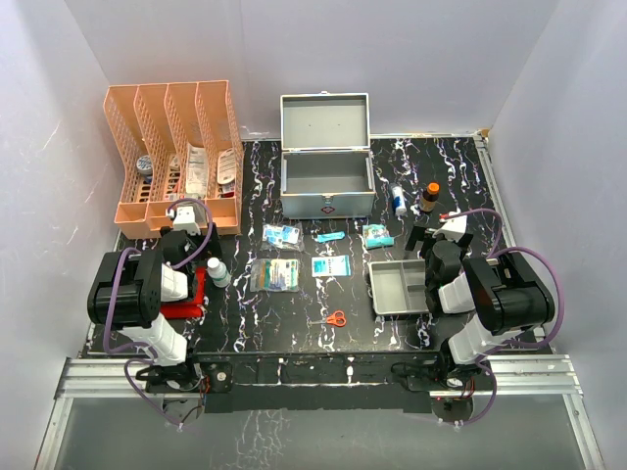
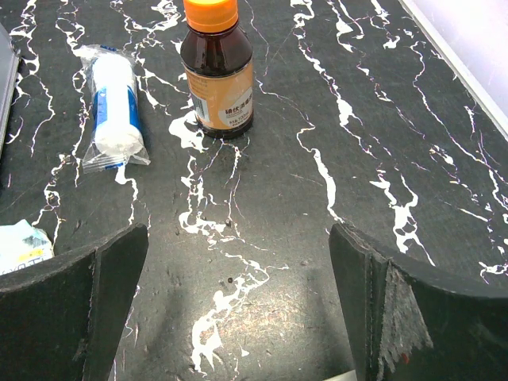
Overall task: Organize the medicine kit
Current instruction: Pick up the medicine pouch from the center of the board.
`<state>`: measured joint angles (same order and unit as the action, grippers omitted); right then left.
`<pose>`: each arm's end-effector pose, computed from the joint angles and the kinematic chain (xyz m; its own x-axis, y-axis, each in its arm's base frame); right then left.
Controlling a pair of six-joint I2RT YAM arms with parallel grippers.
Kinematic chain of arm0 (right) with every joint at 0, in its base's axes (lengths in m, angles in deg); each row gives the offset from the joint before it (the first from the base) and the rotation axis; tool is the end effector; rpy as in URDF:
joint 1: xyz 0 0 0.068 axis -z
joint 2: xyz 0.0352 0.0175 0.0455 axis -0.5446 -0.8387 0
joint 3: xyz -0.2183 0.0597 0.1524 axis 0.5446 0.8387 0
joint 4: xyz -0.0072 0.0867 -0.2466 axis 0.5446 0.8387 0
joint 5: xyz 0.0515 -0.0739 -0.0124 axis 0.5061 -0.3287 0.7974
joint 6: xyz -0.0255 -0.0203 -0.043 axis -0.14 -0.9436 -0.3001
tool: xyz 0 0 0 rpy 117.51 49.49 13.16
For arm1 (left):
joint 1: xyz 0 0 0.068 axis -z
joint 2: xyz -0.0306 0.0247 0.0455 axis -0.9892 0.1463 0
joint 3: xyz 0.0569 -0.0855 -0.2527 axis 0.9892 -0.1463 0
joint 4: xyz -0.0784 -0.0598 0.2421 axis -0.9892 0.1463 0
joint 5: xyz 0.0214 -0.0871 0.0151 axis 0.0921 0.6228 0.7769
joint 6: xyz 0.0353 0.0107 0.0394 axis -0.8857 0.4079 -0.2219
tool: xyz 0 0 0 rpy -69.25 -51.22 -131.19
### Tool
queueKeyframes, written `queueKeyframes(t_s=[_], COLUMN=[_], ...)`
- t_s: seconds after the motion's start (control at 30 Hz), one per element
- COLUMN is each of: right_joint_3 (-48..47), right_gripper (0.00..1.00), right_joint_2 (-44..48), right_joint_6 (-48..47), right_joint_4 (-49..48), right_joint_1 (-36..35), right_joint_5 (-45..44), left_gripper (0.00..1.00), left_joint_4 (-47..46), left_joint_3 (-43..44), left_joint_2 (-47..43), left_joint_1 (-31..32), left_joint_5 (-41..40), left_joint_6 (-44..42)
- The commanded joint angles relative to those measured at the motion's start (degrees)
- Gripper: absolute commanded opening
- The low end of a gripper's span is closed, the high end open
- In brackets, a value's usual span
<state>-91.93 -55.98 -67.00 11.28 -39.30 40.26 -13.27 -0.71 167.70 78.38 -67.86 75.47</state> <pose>0.2323 0.0133 0.1233 -0.2001 0.0347 -0.9791 0.2400 0.9707 -0.0146 0.2644 0.0139 0.1269 -0.2435 -0.0377 -0.9692 -0.0366 0.9989 -0.0297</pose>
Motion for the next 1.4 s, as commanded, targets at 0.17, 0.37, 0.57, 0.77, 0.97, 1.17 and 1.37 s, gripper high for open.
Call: queueKeyframes(t_s=[0.17, 0.37, 0.57, 0.77, 0.97, 1.17, 1.37], right_joint_3=[-1.15, -1.23, -0.50, -0.31, -0.42, -2.03, -4.62], right_gripper=[0.98, 0.98, 0.98, 0.98, 0.98, 0.98, 0.97], right_joint_2=[0.18, 0.10, 0.50, 1.05, 3.55, 7.14, 14.67], right_joint_6=[-0.46, -0.33, 1.26, 2.63, 1.91, 1.44, 2.25], right_joint_4=[-4.00, -3.96, -4.59, -3.92, -1.81, 3.28, 14.24], right_joint_1=[0.15, 0.15, 1.11, 2.51, 2.54, 2.53, 2.54], right_joint_5=[-0.12, -0.04, -0.88, 0.22, 2.19, 2.66, 3.51], left_gripper=[0.99, 0.99, 0.97, 0.99, 0.99, 0.99, 0.99], left_joint_4=[-3.06, -3.14, -5.98, -5.98, 1.80, 17.15, 36.70], left_joint_3=[-0.54, -0.59, -2.32, -2.22, -1.54, 0.38, 6.84], left_joint_2=[0.19, 0.43, 0.55, 0.54, -7.92, -20.43, -32.98], left_joint_1=[1.17, 1.62, 1.62, 1.61, 1.67, 1.64, 1.61], left_joint_5=[-1.01, -1.58, -1.36, -2.16, -1.07, -0.48, -2.03], left_joint_6=[-0.95, -1.30, -1.13, -0.63, -1.63, -2.57, -1.44])
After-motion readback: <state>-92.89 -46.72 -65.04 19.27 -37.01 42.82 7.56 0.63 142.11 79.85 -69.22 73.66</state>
